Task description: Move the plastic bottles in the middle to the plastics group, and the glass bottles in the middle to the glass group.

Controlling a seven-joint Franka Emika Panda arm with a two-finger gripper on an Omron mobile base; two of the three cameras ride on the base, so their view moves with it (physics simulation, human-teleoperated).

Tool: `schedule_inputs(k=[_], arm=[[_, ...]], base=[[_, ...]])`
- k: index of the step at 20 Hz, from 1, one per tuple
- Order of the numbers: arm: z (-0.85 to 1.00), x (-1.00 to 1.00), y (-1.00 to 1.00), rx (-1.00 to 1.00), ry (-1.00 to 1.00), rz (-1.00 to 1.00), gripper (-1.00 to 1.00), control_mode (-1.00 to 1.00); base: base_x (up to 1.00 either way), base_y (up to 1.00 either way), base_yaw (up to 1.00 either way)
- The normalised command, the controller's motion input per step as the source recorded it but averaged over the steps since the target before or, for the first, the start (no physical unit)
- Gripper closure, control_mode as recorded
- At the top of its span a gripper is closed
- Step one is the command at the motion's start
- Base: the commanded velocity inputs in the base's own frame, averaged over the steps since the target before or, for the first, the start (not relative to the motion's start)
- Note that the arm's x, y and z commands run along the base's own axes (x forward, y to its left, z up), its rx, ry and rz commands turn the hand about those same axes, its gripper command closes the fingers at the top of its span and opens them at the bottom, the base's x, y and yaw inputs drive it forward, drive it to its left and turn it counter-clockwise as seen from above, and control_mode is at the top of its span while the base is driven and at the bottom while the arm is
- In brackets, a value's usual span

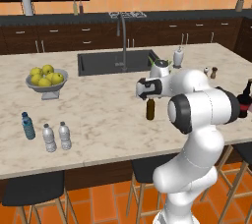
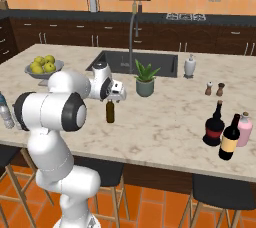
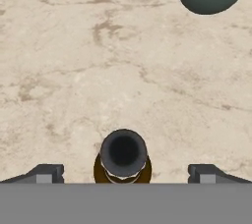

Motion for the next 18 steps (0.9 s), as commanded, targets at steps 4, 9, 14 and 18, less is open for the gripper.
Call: schedule_inputs(k=[4, 9, 14, 18], arm=[[0.02, 0.01, 0.00, 0.00, -0.04, 0.00, -1.00, -1.00], [0.00, 0.01, 0.00, 0.00, -0.03, 0.00, -1.00, -1.00], [0.00, 0.00, 0.00, 0.00, 0.00, 0.00, 1.00, -1.00], [0.00, 0.00, 0.00, 0.00, 0.00, 0.00, 1.00, -1.00]], base=[[0.00, 0.00, 0.00], [0.00, 0.00, 0.00], [0.00, 0.00, 0.00], [0.00, 0.00, 0.00]])
